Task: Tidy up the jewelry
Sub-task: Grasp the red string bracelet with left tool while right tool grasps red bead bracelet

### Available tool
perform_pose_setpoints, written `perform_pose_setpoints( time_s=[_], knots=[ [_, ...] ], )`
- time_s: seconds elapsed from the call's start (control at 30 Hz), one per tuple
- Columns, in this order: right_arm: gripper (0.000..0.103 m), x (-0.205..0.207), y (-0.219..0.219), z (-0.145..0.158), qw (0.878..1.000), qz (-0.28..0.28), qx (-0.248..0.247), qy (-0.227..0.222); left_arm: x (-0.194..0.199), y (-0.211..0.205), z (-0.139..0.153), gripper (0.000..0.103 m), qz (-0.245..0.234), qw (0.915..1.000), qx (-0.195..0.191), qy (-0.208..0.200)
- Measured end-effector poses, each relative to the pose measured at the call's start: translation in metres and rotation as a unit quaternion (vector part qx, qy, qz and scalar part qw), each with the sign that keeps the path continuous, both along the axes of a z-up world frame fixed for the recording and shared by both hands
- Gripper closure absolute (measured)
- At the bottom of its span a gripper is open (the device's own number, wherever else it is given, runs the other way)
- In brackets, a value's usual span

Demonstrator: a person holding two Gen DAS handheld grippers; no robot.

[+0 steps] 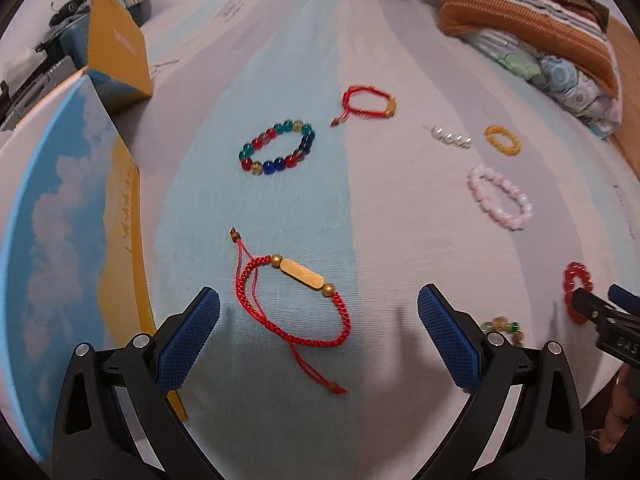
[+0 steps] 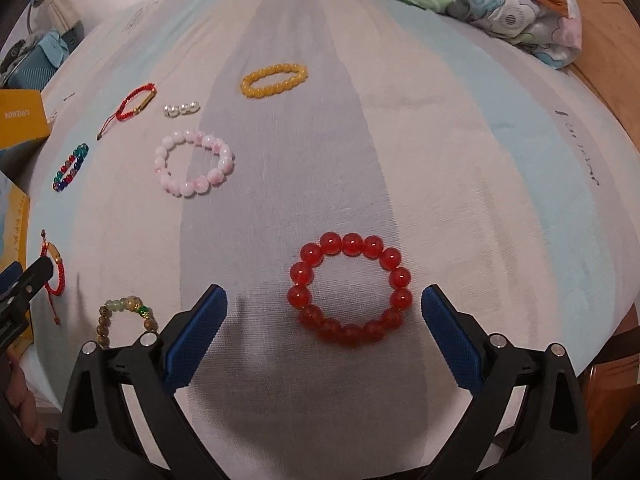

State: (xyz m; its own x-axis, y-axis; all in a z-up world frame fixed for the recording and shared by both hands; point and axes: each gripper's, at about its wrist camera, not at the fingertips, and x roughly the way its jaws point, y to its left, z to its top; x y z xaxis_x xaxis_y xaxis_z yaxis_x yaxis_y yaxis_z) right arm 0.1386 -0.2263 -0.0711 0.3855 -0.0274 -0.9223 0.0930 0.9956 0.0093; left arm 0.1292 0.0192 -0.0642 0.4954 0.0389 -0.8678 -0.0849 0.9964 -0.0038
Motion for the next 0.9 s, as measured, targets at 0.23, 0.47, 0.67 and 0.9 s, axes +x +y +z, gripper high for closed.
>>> perform_pose_setpoints(
  time_s=[0.23, 0.47, 0.67, 0.9],
  knots=[
    [0.020, 0.009, -0.007, -0.016, 0.999, -0.010, 0.019, 0.040, 0.015, 0.007, -0.030, 0.006, 0.018, 0.9986, -0.015, 0.048],
    [0.053, 0.006, -0.006, -0.017, 0.999, -0.012, -0.014, 0.035, 0.012, 0.010, -0.030, 0.023, 0.021, 0.9977, -0.026, 0.058],
    [0.087, 0.004, -0.006, -0.024, 0.999, -0.003, 0.000, 0.043, 0.009, 0.011, -0.024, 0.058, 0.015, 0.9975, -0.041, 0.055],
    [0.090, -0.001, -0.013, -0.017, 0.999, -0.017, 0.020, 0.022, 0.003, 0.002, -0.018, 0.097, -0.023, 0.9970, -0.056, 0.048]
  ],
)
